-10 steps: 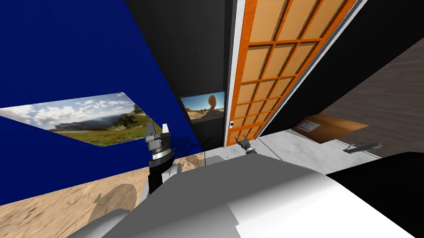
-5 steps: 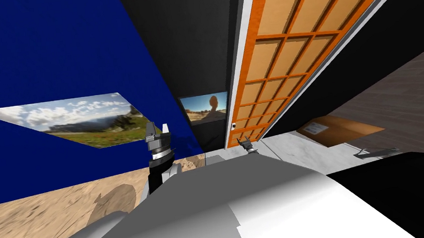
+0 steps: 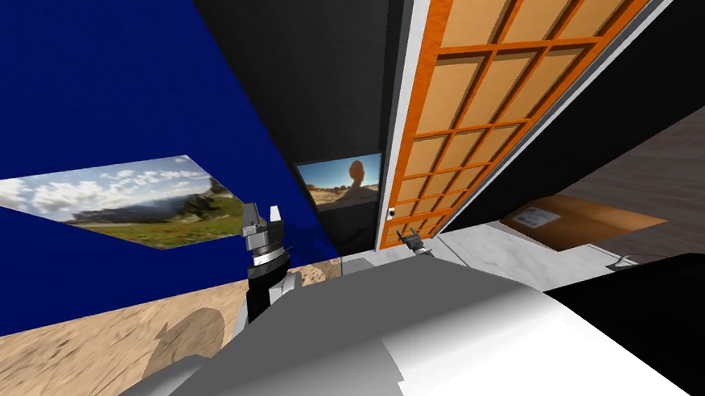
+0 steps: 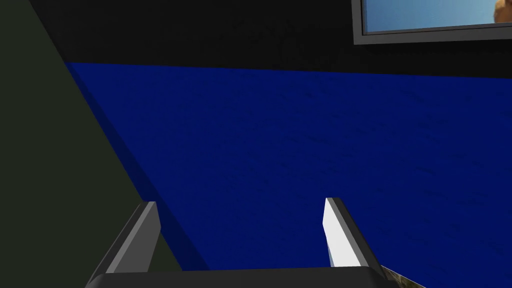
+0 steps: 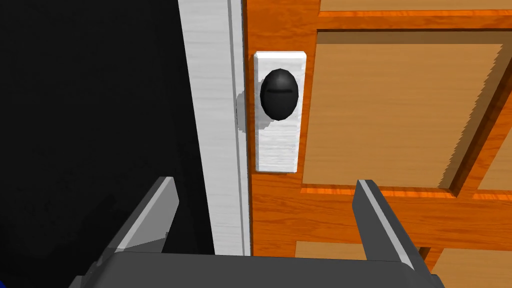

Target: Pull the door open

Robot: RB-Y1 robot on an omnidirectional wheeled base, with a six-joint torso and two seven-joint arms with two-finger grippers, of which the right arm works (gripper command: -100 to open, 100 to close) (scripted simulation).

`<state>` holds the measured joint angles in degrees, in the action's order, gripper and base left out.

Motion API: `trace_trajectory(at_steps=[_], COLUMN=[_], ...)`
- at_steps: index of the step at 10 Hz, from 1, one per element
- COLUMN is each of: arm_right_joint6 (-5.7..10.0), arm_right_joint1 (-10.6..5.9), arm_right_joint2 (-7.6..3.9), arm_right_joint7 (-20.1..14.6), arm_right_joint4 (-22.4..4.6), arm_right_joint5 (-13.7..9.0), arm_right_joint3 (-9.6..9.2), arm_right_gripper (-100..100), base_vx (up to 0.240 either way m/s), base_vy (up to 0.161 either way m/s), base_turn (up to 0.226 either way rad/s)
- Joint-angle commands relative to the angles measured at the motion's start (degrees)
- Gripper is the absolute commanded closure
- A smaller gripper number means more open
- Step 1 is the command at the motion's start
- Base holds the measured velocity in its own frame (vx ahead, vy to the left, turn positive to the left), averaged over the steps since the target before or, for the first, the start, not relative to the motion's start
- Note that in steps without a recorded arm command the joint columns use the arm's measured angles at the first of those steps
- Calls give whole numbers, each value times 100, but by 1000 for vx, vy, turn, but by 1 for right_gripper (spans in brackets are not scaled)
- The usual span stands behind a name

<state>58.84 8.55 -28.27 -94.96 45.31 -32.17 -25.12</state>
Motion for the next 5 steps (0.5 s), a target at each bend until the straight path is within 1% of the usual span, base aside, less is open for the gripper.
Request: trace_trajectory(at_steps=[1,2,3,4,5], arm_right_joint6=[77,53,-27,-114,-163], arm_right_joint1=[-41,-36,-158,-267,-327], arm_right_joint2=[-31,-13,92,192,248], arm_right_joint7=[-153,-90,3,110,170], arm_right_joint4=[-178,-134,-235,-315,-359], arm_right_joint5=[-44,-23,-99,-168,-206], arm_right_joint3=[-43,-29,96,216,284], arm_right_gripper=[-100,-100,-100,-100,-100], base_vx=[82,40,38,89,109], base_vy=[-5,-5,-31,-104,-120], base_turn=[27,7,218,279,233])
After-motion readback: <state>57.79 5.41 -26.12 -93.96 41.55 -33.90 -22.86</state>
